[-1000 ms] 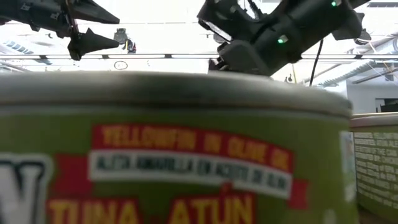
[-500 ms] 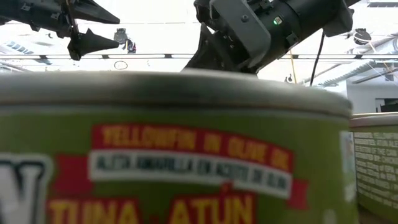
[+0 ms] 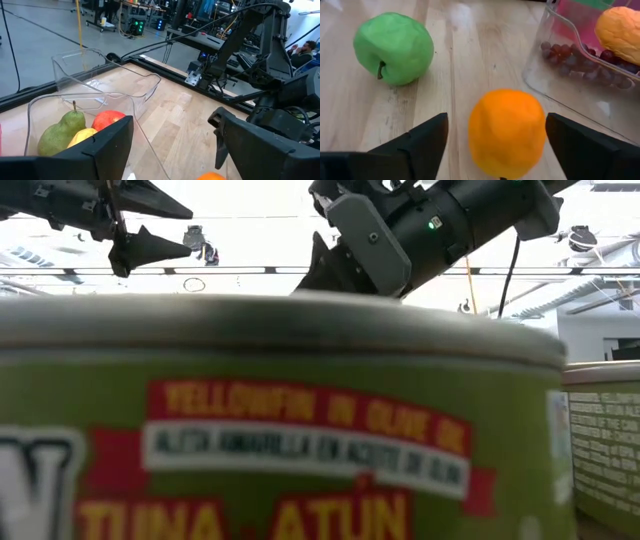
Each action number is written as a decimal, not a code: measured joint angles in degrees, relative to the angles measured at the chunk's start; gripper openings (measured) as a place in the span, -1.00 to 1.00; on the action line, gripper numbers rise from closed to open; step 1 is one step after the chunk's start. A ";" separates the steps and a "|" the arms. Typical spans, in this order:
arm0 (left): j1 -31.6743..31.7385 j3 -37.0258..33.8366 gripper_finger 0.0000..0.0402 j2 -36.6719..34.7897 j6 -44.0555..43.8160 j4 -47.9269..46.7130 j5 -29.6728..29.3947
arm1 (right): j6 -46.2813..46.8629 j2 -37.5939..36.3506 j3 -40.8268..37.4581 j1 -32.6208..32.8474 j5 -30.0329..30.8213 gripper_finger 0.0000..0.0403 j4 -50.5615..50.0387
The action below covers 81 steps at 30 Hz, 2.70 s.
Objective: Pick & Place Food Item
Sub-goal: Put the orange into the left transparent bin
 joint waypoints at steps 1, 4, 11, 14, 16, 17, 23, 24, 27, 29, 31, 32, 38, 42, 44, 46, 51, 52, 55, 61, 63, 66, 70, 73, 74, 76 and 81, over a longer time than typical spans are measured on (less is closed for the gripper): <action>0.00 0.00 0.52 0.00 0.00 0.00 0.00 | -0.11 0.00 0.00 -0.09 0.03 0.65 0.04; 0.00 0.00 0.54 0.00 -0.02 0.01 0.00 | -0.83 0.42 0.00 -0.72 -0.01 0.81 0.30; 0.00 0.00 0.62 2.02 -0.04 1.48 -0.03 | 1.13 3.20 0.00 -2.95 -0.06 0.97 3.00; 0.00 -0.03 0.64 3.33 -0.02 2.53 -0.07 | 3.96 3.33 0.00 -4.15 -1.89 0.94 1.67; 0.00 -0.02 0.63 4.18 -0.01 4.56 -0.09 | 5.38 3.32 0.00 -4.94 -4.69 0.88 0.26; 0.00 -0.02 0.62 4.44 0.03 4.81 -0.09 | 5.86 3.32 0.00 -5.29 -6.33 0.84 -0.37; 0.00 -0.02 0.55 6.12 -0.06 6.10 -0.11 | 7.16 3.32 0.00 -6.64 -14.13 0.51 -0.32; 0.00 -0.02 0.54 6.44 -0.39 6.38 -0.11 | 7.09 3.32 0.00 -6.72 -14.61 0.45 -0.32; 0.00 -0.02 0.52 7.86 -1.50 7.26 -0.09 | 6.10 2.92 0.00 -6.77 -14.97 0.28 -0.52; 0.00 -0.02 0.52 9.10 -1.81 7.43 -0.07 | 4.75 1.75 -0.07 -6.55 -15.05 0.25 -1.87; 0.00 -0.02 0.54 10.59 -2.38 8.10 0.10 | 3.57 -0.26 -0.07 -6.36 -15.06 0.25 -3.70; 0.00 -0.02 0.54 11.53 -2.87 8.56 0.64 | 3.20 -1.47 -0.07 -6.31 -15.04 0.25 -4.95; -0.01 -0.02 0.59 18.31 6.26 22.65 8.56 | 0.82 -10.29 -1.43 -5.48 -11.68 0.28 -14.37; -0.02 0.02 0.58 24.14 13.87 34.79 13.69 | 0.49 -17.39 -9.05 -3.65 -3.49 0.26 -11.90; -0.02 0.02 0.56 27.71 13.29 37.74 15.53 | -0.57 -20.94 -13.94 -2.73 -1.33 0.26 -4.34; -0.01 0.02 0.54 31.17 12.50 40.59 15.73 | -2.88 -23.77 -18.82 -1.95 -1.54 0.26 6.28; 0.23 1.56 0.52 39.98 12.31 47.23 16.59 | -8.97 -26.13 -27.62 -0.54 -1.61 0.27 24.90; 0.22 2.73 0.52 41.43 12.92 47.19 16.99 | -9.72 -26.27 -28.35 -0.40 -1.53 0.27 26.45; 0.41 8.25 0.52 45.68 15.67 45.59 18.91 | -11.21 -26.27 -28.57 -0.32 -1.63 0.27 28.29; 0.48 21.40 0.57 53.49 22.76 32.57 19.14 | -12.54 -26.27 -28.69 -0.02 -1.81 0.27 28.25; 0.49 24.84 0.62 55.97 23.05 30.46 17.76 | -13.19 -26.25 -28.79 0.43 -1.91 0.27 27.92; 0.56 28.25 0.70 58.76 24.07 28.50 15.34 | -13.46 -26.21 -28.79 0.77 -2.82 0.27 27.89; 1.05 30.01 0.77 60.26 24.19 28.36 15.25 | -13.60 -26.23 -28.79 0.77 -2.85 0.27 28.28; 1.62 30.05 0.79 60.37 23.78 28.53 18.44 | -13.68 -26.21 -28.79 0.79 -3.10 0.27 28.47; 1.72 30.05 0.78 60.37 23.61 28.58 19.14 | -13.68 -26.21 -28.77 0.79 -3.24 0.27 28.61; 2.09 30.05 0.71 60.37 22.58 28.58 21.49 | -13.53 -26.21 -28.76 0.85 -3.18 0.27 28.78; 2.46 30.05 0.39 60.30 21.56 28.04 23.01 | -12.43 -26.21 -28.76 0.86 -3.12 0.30 28.83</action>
